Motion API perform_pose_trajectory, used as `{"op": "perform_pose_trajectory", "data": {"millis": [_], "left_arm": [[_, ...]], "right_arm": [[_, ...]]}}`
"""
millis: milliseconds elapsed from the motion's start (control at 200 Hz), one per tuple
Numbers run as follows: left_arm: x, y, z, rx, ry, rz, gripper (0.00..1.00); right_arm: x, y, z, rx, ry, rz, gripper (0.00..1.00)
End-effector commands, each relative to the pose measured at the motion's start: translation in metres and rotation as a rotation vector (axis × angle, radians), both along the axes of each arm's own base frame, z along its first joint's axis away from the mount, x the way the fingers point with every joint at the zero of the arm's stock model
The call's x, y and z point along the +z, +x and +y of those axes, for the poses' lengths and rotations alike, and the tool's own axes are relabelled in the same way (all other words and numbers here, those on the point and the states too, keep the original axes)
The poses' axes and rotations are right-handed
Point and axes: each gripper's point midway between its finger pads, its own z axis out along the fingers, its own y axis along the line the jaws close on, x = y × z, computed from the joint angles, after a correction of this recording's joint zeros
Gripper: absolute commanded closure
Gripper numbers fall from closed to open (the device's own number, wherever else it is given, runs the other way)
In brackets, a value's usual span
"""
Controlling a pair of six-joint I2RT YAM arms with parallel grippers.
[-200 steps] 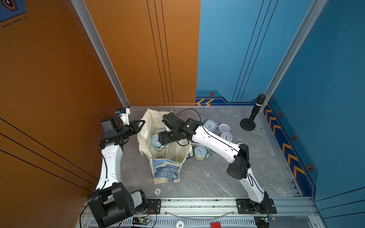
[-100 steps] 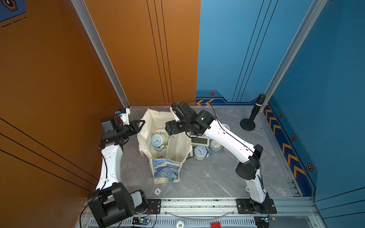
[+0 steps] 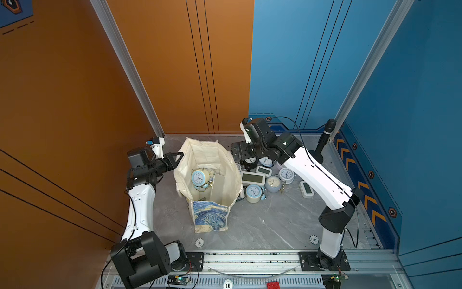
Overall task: Put the alarm clock into the canvas bag
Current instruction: Pick up the alarm from the center of the board.
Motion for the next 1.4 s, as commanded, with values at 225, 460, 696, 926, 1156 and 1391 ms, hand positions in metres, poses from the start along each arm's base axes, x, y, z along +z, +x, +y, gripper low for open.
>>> {"op": "perform_pose_trajectory", "data": {"millis": [225,460,696,926,1156,1391], "left_arm": [[0.005,-0.001,0.003,0.013,0.017,-0.031,1.0],[0.005,-0.001,0.004,0.018,0.021,-0.031,1.0],[0.004,0.0,0.004,0.02,0.02,-0.028,1.0],[0.004,0.0,0.005,0.021,0.016,-0.026,1.0],[0.004,0.0,0.004,0.019,0.016,-0.026,1.0],[0.004,0.0,0.004,0.019,0.016,-0.027,1.0]], "right_arm": [[-0.023,0.011,-0.096,-0.19,-0.126,-0.006,0.0],[-0.066,0.006,-0.154,-0.279,-0.175,0.097,0.0],[-0.117,-0.005,-0.223,-0.398,-0.228,0.214,0.01],[-0.17,-0.013,-0.279,-0.501,-0.239,0.346,0.04],[-0.219,-0.021,-0.31,-0.556,-0.223,0.456,0.07],[-0.258,-0.033,-0.324,-0.576,-0.211,0.553,0.09]]}}
